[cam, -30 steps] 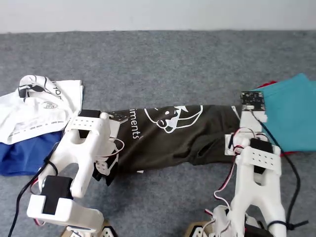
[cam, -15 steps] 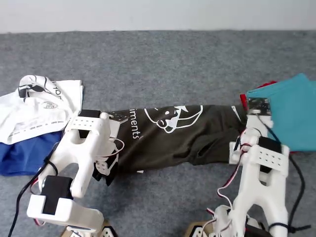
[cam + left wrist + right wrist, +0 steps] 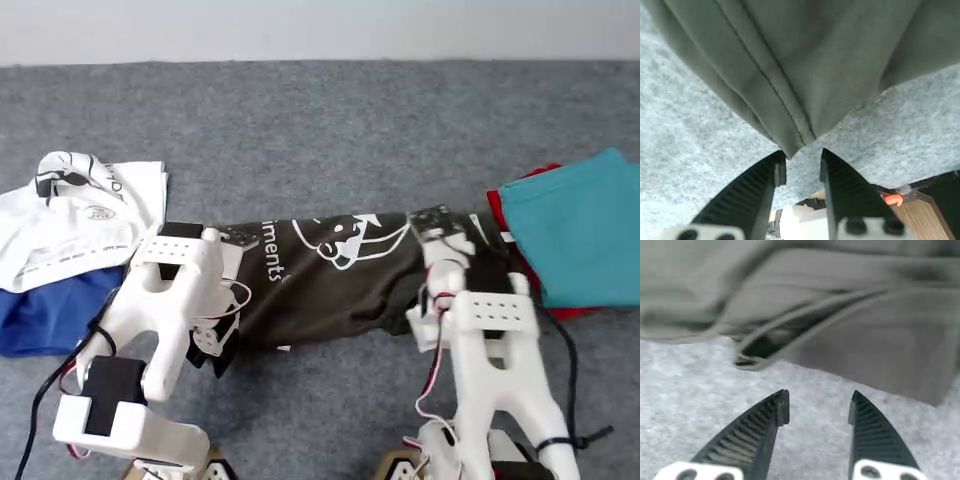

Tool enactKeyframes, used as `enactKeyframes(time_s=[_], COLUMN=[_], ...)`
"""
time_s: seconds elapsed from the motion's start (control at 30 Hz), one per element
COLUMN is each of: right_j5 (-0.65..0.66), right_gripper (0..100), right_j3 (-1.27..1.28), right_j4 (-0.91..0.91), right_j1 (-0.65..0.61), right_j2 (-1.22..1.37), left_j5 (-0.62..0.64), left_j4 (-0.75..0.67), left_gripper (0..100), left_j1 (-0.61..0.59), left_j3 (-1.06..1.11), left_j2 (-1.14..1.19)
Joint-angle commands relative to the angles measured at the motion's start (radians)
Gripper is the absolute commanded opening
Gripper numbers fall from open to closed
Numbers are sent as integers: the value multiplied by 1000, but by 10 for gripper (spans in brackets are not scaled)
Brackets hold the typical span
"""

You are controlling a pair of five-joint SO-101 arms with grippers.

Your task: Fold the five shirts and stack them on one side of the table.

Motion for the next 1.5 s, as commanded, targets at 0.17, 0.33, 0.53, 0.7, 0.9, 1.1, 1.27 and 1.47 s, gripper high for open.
enactKeyframes(time_s=[0.17,0.33,0.53,0.7,0.9,1.1,1.27,1.47], right_j5=[-35,-35,-35,-35,-32,-26,-26,-26], right_gripper=[204,204,204,204,204,204,204,204], right_j3=[-57,-54,-52,-51,-101,-161,-107,12], right_j4=[-19,-151,-194,-209,-153,-25,13,-82], right_j1=[-97,-104,-120,-120,-117,-117,-120,-119], right_j2=[-27,-24,-24,-22,-42,-70,-71,-71], left_j5=[3,3,3,3,3,3,3,3], left_j4=[-2,-2,-2,-2,-2,-2,-2,-2], left_gripper=[122,122,122,122,122,122,122,122], left_j1=[-2,2,-2,-2,-2,-2,-2,3], left_j3=[-7,-4,-4,-2,-2,-2,-2,-1], left_j2=[-41,-34,-34,-34,-34,-34,-34,-34])
